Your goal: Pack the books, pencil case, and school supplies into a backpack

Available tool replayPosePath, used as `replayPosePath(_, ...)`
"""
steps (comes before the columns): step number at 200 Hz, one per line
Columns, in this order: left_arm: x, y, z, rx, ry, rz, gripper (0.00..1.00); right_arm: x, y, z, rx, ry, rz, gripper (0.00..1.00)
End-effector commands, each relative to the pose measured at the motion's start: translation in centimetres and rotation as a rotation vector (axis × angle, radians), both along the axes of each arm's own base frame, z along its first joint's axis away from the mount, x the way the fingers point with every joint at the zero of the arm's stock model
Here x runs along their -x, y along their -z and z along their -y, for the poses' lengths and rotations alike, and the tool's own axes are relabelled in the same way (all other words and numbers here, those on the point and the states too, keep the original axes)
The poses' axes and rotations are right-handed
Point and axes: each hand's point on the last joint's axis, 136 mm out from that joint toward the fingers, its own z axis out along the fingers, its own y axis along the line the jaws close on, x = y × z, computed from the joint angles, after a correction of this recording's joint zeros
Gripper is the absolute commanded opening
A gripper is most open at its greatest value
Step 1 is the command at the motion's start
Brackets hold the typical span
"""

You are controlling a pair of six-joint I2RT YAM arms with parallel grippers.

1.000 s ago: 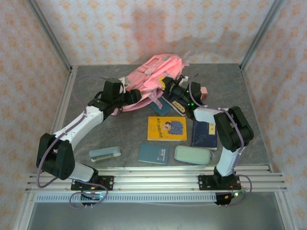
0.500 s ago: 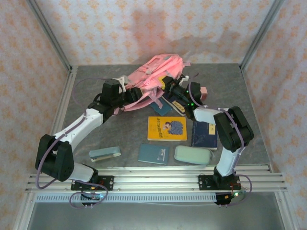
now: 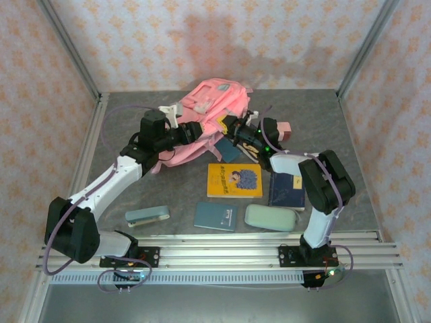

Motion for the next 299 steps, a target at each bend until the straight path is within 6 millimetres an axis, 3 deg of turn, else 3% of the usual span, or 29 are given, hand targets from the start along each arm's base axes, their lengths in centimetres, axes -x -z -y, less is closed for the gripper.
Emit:
replayPosePath(1,0.4,1.2,-0.8,-0.075,-0.012,-0.034,0.37,2.2,-5.6,0.2,-0.033,-0.053,0.188,0.0)
replayPosePath(47,2.8,2.6,-1.8,-0.199,0.023,-0.077,0.34,2.9,-4.3,0.6,0.157,-0.053,0.21,0.0)
replayPosePath(112,5.9,4.1,-1.3,-0.328,0.087,-0.148,0.38,2.5,-4.3,0.7,0.16,-0.051,0.209,0.0)
replayPosePath(165,7.6,5.6,-2.3,-0.384,0.076,-0.211,0.42,2.5,-4.6,1.0,0.158,-0.045,0.208,0.0)
replayPosePath(189,7.5,6.3,-2.5,-0.395,0.065,-0.223,0.47,2.5,-4.9,1.0,0.151,-0.044,0.214,0.0)
replayPosePath(246,6.1,7.8,-1.1,-0.395,0.08,-0.253,0.47,2.6,-5.5,1.0,0.134,-0.046,0.213,0.0)
replayPosePath(299,4.4,7.6,-0.7,-0.438,0.022,-0.232,0.49,2.9,-5.8,0.7,0.109,-0.052,0.212,0.0)
